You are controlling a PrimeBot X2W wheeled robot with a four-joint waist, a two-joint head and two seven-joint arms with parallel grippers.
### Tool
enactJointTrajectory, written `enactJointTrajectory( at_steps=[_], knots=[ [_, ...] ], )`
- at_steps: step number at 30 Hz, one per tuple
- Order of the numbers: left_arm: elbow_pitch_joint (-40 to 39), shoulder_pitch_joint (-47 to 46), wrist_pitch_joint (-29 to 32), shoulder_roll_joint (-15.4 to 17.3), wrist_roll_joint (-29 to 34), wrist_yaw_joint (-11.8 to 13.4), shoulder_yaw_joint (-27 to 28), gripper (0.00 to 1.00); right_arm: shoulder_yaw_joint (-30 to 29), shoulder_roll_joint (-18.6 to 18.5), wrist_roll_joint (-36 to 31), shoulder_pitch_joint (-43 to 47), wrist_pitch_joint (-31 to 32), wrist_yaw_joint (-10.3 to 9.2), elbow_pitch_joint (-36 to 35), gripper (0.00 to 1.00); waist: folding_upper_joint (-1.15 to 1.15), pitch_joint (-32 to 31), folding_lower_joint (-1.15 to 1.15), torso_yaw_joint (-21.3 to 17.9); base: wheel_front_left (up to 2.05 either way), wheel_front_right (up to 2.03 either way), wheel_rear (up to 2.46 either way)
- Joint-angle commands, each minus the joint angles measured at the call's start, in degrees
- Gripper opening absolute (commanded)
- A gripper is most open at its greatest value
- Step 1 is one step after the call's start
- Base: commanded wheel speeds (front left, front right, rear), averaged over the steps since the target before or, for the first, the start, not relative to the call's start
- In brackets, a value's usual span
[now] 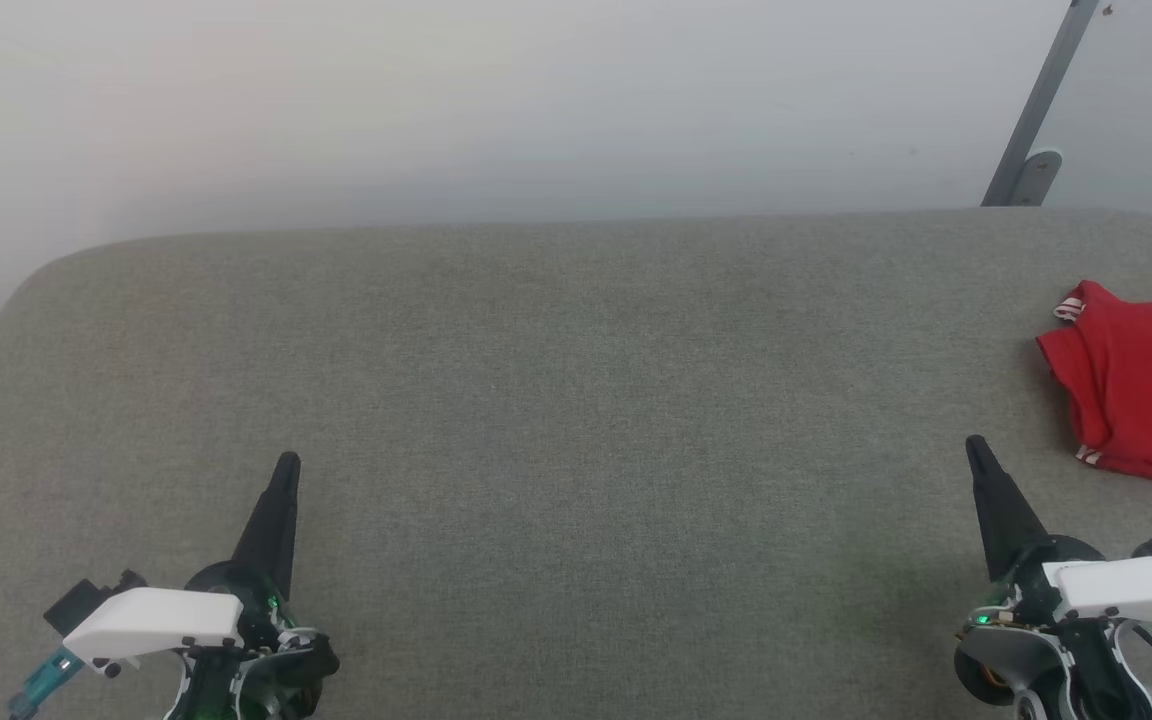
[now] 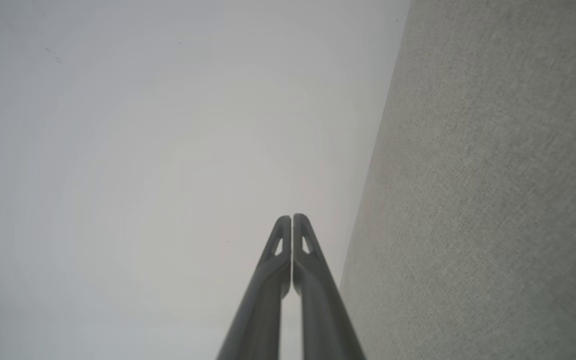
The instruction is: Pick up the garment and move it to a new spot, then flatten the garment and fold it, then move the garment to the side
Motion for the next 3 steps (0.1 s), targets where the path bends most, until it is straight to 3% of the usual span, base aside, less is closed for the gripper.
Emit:
enactJointTrajectory(
  at_steps=[1,3],
  knots=[
    [-0.03,-0.61,0.17,-0.19,-0.18,-0.16,0.13,0.00,0.02,0.21,0.24,-0.29,0.20,0.02,-0.17,0.00,0.00,0.00,0.00,0.00,0.00,0.00,0.00],
    [-0.03,-0.61,0.17,-0.19,-0.18,-0.16,0.13,0.00,0.03,0.21,0.24,-0.29,0.20,0.02,-0.17,0.00,0.00,0.00,0.00,0.00,0.00,0.00,0.00]
  ],
)
